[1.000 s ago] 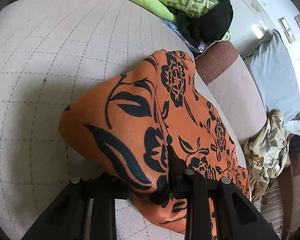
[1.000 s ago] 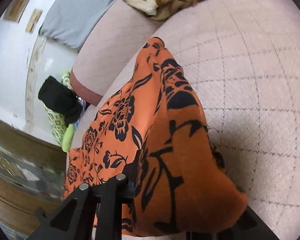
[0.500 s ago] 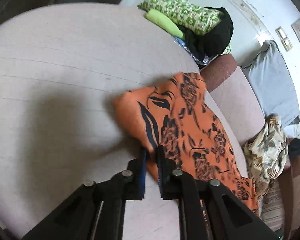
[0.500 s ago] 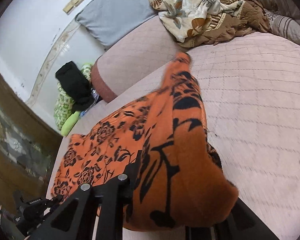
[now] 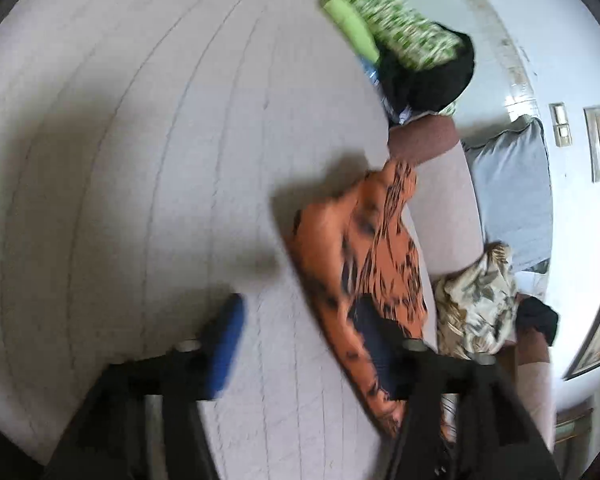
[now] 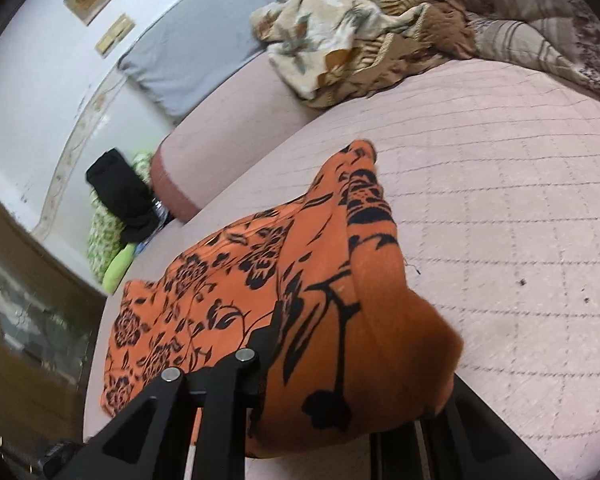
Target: Fold small clothes
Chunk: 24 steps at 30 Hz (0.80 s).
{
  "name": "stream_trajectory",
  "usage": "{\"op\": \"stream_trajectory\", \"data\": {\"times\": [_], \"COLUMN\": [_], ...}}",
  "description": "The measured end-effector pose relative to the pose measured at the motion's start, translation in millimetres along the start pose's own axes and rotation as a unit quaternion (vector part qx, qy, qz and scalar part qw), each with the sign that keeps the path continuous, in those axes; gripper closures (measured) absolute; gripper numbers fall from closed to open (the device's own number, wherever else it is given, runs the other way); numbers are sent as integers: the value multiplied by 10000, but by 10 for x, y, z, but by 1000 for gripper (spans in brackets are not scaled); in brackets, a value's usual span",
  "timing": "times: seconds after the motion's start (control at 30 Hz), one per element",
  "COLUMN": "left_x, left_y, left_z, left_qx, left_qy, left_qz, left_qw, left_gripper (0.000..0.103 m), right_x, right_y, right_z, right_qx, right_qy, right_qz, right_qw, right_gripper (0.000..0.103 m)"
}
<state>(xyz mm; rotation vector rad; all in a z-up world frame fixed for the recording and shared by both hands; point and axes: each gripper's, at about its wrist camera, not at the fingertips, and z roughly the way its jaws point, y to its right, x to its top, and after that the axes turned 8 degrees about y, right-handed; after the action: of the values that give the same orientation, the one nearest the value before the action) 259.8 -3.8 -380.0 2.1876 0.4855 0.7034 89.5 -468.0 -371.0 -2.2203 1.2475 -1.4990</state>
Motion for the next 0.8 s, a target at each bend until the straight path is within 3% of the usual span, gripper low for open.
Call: {"op": "stream_trajectory", "data": {"times": [0.1,0.17,0.23,0.33,0.4,0.43,0.47,0.63,0.7,0.73,0.77,0.8], "left_x": [-13,-41,-51,-86,-88,-80,-58,-37,-36,-43,-44,-48], "left_y": [165,292,399,497,523,525,499,396,368,363,365,386], "left_z": [152,349,422,499,533,565,618,601,588,583,581,582], "left_qx": [58,32,170,240,199,250,437,260,92,-64,-275,-293], "left_qy": [24,-104,65,76,152,141,126,118,123,113,135,152], "left_qz": [287,410,679,965,982,980,1000,753,547,441,329,348], "left_qw": [9996,9991,9975,9950,9949,9948,9940,9968,9984,9989,9990,9988], "left_gripper": [25,17,14,15,36,64,72,74,62,44,35,34], "right_x": [16,-12,-52,-36,-32,-29,-29,-40,-58,-66,-71,-78], "right_y": [59,123,232,277,266,272,282,360,373,374,375,376], "right_z": [67,198,308,325,336,338,341,336,301,273,243,199], "right_qx": [-163,-298,-319,-208,-243,-239,-224,-107,-101,-79,-58,-41], "right_qy": [-26,-286,-553,-608,-666,-704,-743,-929,-1023,-1079,-1145,-1193], "right_qz": [56,177,451,661,626,679,749,1172,1266,1310,1341,1352], "right_qw": [9998,9990,9969,9957,9955,9949,9942,9887,9866,9855,9843,9836], "right_gripper": [84,84,84,80,79,79,77,74,73,72,71,70]}}
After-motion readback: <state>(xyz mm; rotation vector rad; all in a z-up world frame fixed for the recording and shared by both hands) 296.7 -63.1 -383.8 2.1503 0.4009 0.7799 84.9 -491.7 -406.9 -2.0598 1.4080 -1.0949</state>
